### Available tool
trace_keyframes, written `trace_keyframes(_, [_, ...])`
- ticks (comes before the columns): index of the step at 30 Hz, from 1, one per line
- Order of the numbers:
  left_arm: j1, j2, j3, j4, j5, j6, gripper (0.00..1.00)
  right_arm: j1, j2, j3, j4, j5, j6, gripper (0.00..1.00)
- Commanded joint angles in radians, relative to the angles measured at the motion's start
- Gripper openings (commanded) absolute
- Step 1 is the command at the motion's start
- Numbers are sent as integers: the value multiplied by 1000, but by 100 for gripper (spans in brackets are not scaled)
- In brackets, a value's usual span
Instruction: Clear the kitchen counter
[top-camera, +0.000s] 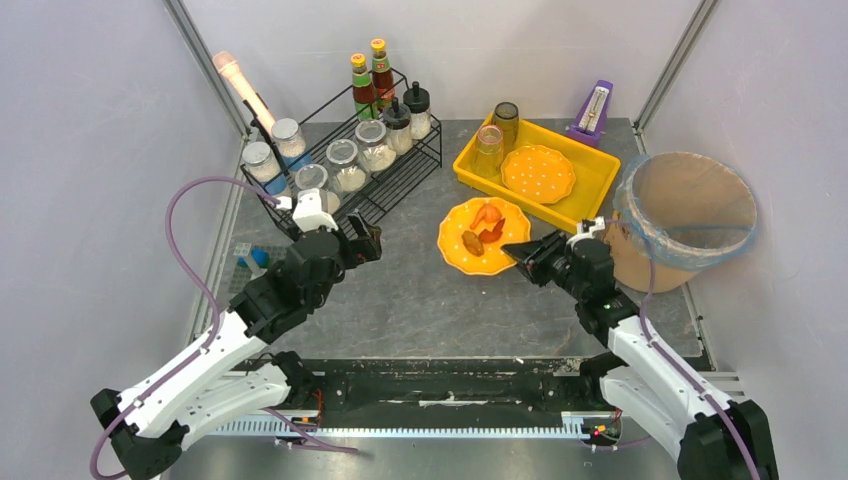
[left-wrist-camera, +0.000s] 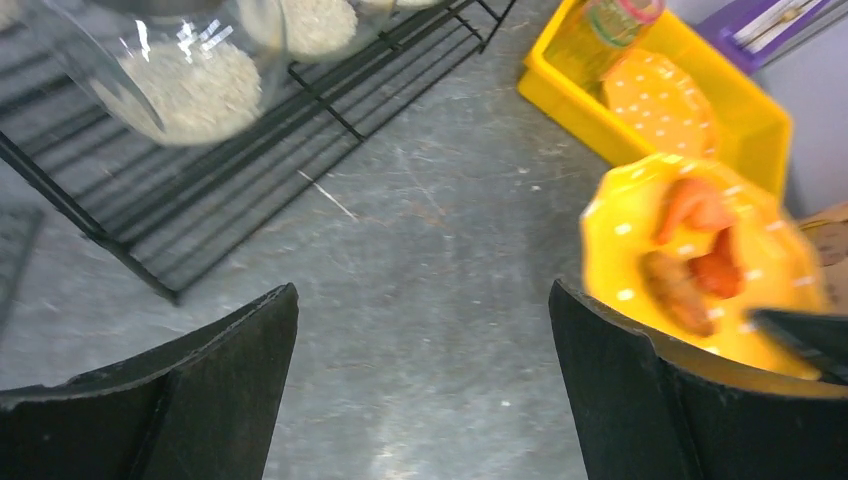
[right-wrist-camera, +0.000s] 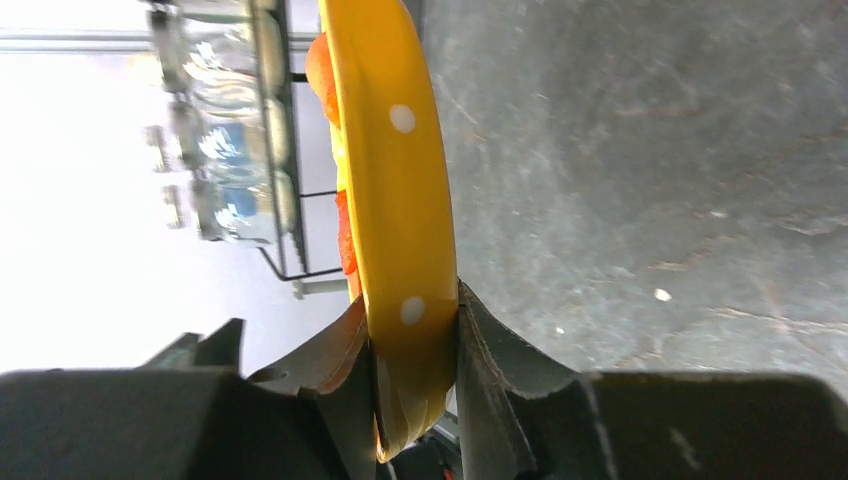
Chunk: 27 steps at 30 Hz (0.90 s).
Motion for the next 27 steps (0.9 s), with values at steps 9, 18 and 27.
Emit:
trace_keyframes(9, [75,28,0,161,35,400,100,-22,-11,473,-63,186,123,0])
trace_keyframes(18, [98,52,-68,254,55,461,100,-22,28,612,-87,349,150,0])
trace_keyframes(27, [103,23,-108,289,54,483,100,-83,-2,675,-182,576,122,0])
